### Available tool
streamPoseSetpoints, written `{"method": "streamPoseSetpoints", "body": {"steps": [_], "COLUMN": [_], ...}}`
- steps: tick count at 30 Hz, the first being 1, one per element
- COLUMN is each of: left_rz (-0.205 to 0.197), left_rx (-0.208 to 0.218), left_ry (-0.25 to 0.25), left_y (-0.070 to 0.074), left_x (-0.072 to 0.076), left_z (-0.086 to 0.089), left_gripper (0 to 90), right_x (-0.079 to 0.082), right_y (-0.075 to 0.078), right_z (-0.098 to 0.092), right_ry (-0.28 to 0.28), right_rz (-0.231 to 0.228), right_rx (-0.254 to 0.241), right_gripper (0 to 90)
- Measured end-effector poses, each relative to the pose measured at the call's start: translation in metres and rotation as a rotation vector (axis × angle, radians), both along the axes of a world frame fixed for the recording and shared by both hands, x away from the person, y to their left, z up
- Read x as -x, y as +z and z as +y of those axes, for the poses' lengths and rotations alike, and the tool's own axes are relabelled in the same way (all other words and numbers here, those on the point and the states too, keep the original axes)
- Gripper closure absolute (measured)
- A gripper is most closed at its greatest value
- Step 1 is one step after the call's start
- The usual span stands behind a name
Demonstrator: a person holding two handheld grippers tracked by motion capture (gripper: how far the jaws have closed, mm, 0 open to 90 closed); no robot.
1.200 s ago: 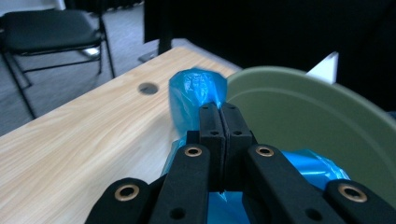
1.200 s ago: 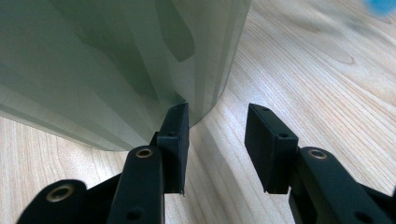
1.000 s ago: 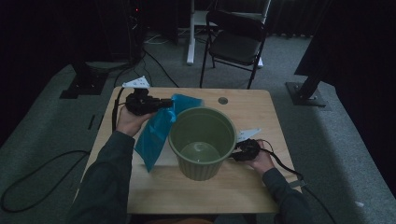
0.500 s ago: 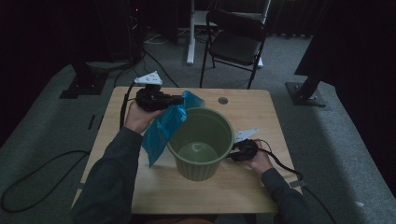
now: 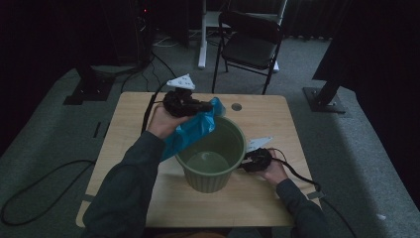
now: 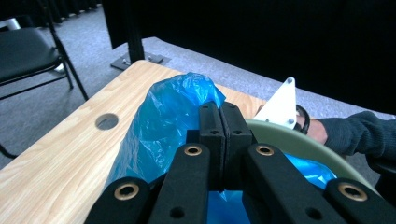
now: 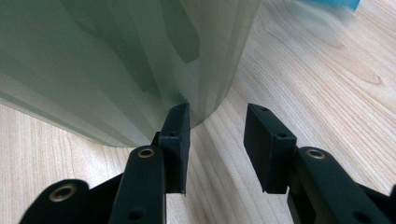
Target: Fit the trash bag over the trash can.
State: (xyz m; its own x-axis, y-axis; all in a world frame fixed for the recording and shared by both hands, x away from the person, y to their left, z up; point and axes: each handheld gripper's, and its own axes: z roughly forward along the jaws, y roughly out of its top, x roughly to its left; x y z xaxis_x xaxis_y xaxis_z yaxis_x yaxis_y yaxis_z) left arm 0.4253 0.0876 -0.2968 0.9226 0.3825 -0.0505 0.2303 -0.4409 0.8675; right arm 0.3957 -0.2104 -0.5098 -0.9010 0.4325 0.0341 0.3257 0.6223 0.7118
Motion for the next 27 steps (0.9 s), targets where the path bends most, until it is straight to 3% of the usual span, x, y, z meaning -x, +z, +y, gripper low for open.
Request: {"method": "streamPoseSetpoints", "body": {"steps": [9, 27], "left_rz": [-0.005, 0.058], "left_rx": [-0.030, -0.047], "left_ry": [-0.035, -0.109], "left_y": [-0.001, -0.008], "left_x": [-0.002, -0.021], "left_z": [-0.028, -0.080], "left_gripper": [89.6, 89.5], "right_x": [0.000, 0.000], "right_y": [0.000, 0.000], "right_z": [0.000, 0.001], "right_ry": [0.000, 0.005], "right_rz": [0.006, 0.008], "right_rx": [-0.011, -0.013], "right_gripper": [61.4, 61.3]}}
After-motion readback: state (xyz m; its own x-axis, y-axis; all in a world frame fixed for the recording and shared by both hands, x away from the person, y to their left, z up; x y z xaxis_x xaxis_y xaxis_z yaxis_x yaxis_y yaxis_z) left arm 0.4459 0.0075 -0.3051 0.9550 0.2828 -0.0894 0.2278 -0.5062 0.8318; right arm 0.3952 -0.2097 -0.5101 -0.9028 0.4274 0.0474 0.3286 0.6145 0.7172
